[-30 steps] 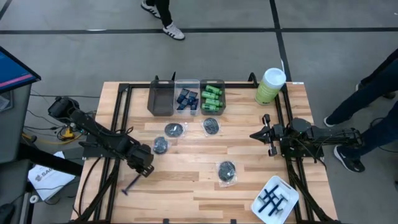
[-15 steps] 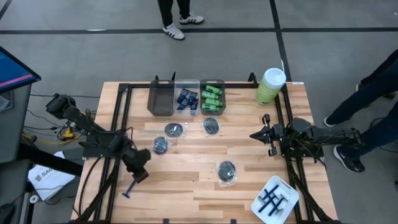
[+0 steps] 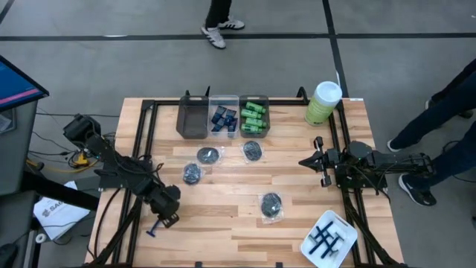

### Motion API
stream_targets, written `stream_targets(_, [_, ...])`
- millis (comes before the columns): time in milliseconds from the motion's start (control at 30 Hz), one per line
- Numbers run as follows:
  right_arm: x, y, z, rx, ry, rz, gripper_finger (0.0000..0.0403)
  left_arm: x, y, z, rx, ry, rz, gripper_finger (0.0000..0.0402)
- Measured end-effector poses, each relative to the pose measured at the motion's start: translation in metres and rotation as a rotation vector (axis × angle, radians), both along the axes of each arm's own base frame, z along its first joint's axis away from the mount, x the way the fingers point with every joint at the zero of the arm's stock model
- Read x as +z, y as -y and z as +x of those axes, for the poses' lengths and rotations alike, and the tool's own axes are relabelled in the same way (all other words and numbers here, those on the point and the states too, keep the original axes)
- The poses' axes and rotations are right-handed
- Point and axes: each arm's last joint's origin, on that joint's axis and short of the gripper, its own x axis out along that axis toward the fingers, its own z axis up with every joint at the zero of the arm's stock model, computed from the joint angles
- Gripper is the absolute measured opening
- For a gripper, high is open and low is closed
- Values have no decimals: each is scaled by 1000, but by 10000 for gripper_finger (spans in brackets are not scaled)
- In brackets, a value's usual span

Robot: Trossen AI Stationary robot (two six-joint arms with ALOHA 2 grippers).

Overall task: Pick & Place Travel size toiletries
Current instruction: Put the blue razor into the white bin

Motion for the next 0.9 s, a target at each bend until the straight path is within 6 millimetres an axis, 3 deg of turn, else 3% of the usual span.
stream_targets(333, [0,0,0,0,0,0,0,-7,5,-1,-27,-52,6,100])
stream_targets(600, [0,0,0,0,0,0,0,6,7,-2,-60,-46,-95,137])
stream_targets(900, [0,0,0,0,0,0,0,-2,6,-2,-40,-68,-17,156])
